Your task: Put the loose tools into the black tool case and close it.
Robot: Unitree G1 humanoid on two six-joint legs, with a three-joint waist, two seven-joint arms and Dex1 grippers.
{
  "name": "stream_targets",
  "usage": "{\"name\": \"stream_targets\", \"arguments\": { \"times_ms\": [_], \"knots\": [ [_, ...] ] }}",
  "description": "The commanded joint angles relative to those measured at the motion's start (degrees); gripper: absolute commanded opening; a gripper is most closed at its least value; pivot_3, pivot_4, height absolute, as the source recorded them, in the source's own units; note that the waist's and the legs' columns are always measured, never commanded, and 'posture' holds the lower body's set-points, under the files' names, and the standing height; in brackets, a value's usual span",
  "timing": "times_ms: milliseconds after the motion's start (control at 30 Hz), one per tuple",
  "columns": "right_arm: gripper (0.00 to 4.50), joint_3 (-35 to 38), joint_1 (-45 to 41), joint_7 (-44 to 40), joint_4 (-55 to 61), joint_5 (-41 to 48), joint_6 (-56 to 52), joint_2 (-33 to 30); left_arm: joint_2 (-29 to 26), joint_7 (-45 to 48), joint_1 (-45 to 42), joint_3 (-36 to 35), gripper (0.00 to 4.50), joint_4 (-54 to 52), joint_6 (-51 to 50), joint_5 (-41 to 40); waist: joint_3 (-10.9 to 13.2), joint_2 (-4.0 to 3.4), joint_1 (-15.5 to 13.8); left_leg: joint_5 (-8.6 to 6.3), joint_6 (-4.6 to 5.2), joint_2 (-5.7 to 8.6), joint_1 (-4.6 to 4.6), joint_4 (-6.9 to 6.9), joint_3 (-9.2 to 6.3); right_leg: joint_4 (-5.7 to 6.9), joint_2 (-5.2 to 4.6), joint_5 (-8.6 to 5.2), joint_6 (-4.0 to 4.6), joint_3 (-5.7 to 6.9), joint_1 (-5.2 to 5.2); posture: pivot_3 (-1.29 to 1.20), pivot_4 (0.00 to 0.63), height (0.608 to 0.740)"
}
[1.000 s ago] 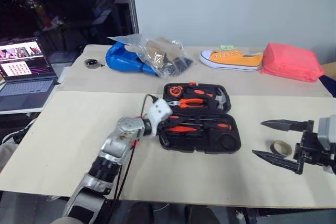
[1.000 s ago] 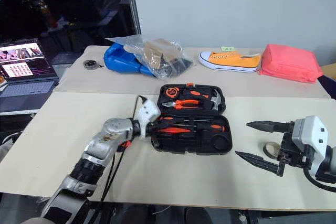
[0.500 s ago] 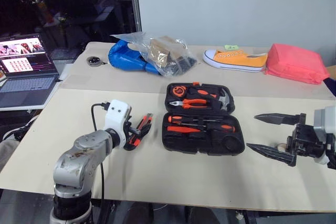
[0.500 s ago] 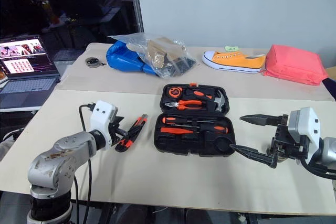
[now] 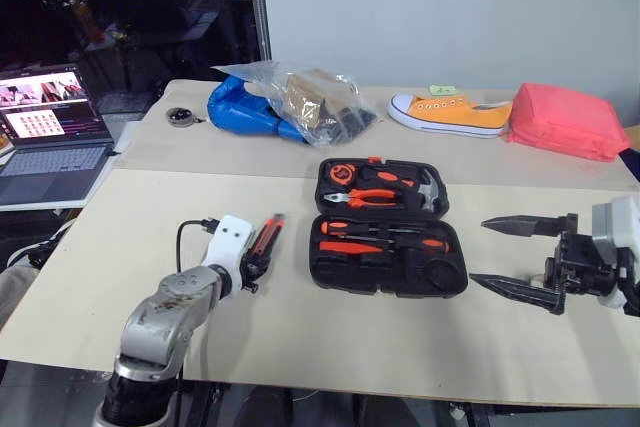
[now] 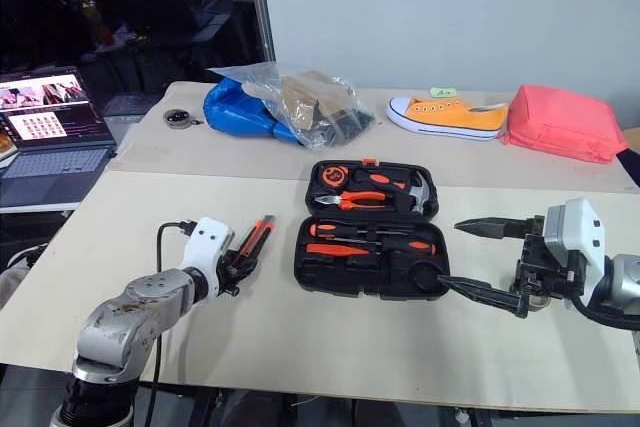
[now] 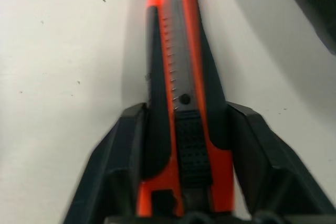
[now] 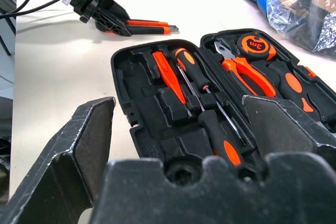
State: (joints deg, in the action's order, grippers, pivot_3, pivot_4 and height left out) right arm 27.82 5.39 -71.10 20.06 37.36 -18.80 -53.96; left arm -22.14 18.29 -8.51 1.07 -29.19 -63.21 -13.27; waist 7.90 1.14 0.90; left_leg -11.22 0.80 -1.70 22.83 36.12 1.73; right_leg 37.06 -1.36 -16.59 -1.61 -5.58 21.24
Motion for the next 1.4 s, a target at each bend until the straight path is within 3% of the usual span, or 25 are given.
{"name": "stream_targets", "arguments": {
  "times_ms": [33,100,200,333,500,633,900,1400],
  "knots": [
    [4.50,2.7,0.6,0.7,1.9,1.1,0.1,0.1,-0.7,7.5,-1.3,-4.4,1.78,-3.0,10.1,-5.5,0.0,-0.03,-0.1,0.00,0.00,0.00,0.03,0.00,0.00,-0.01,-0.01,0.01,0.02,0.01,0.02,0.00,0.150,0.740],
    [4.50,3.3,1.3,1.4,2.1,1.2,0.4,0.8,-3.7,14.9,-5.5,-6.1,1.78,-3.7,13.1,-10.2,0.0,0.00,-0.2,0.00,0.00,-0.01,0.09,-0.02,-0.01,-0.01,0.01,0.05,0.10,0.03,0.08,0.00,0.150,0.740],
    [4.50,4.2,1.7,1.2,1.7,1.3,0.8,1.1,-8.8,25.1,-13.6,-3.0,1.78,-0.4,13.3,-15.0,0.0,-0.02,-0.4,0.01,-0.02,-0.06,0.14,-0.05,0.00,-0.06,0.06,0.05,0.18,0.24,0.12,0.00,0.150,0.740],
    [4.50,6.3,3.6,-1.7,-0.7,0.1,1.6,-0.4,-13.3,40.0,-24.8,12.3,1.78,8.5,20.0,-10.9,0.0,-0.06,-0.3,0.01,-0.01,0.09,0.11,-0.09,0.12,-0.19,-0.01,0.00,0.08,0.15,0.04,0.00,0.150,0.740],
    [4.50,9.4,5.8,-4.7,-2.6,-0.1,1.3,-2.2,-10.4,46.7,-30.8,25.8,1.78,20.7,30.7,-2.2,0.0,-0.06,0.0,-0.09,0.11,0.19,0.23,-0.15,0.17,-0.35,-0.04,-0.07,-0.01,0.10,0.10,0.00,0.150,0.740],
    [4.50,10.4,6.3,-4.7,-2.1,0.1,0.8,-2.6,-7.2,48.5,-32.4,31.4,1.78,26.6,37.1,3.1,0.0,-0.04,0.1,-0.09,0.12,0.22,0.36,-0.14,0.09,-0.29,0.08,-0.06,0.01,0.10,0.21,0.00,0.150,0.740],
    [4.50,11.8,8.2,-3.7,0.7,0.4,0.0,-1.9,-2.7,47.9,-33.4,34.9,1.78,31.0,36.6,9.0,0.0,-0.01,-0.1,-0.09,0.12,0.20,0.33,-0.01,0.03,-0.24,0.01,-0.08,-0.04,0.10,0.08,0.00,0.150,0.740],
    [4.50,12.7,10.9,-3.0,2.4,0.6,0.1,-0.7,-2.0,51.7,-37.8,32.7,1.78,39.6,40.8,11.1,0.0,-0.05,0.1,-0.07,0.14,0.08,0.29,0.18,0.00,-0.04,0.14,-0.22,-0.37,0.07,0.06,0.00,0.150,0.740]
  ]
}}
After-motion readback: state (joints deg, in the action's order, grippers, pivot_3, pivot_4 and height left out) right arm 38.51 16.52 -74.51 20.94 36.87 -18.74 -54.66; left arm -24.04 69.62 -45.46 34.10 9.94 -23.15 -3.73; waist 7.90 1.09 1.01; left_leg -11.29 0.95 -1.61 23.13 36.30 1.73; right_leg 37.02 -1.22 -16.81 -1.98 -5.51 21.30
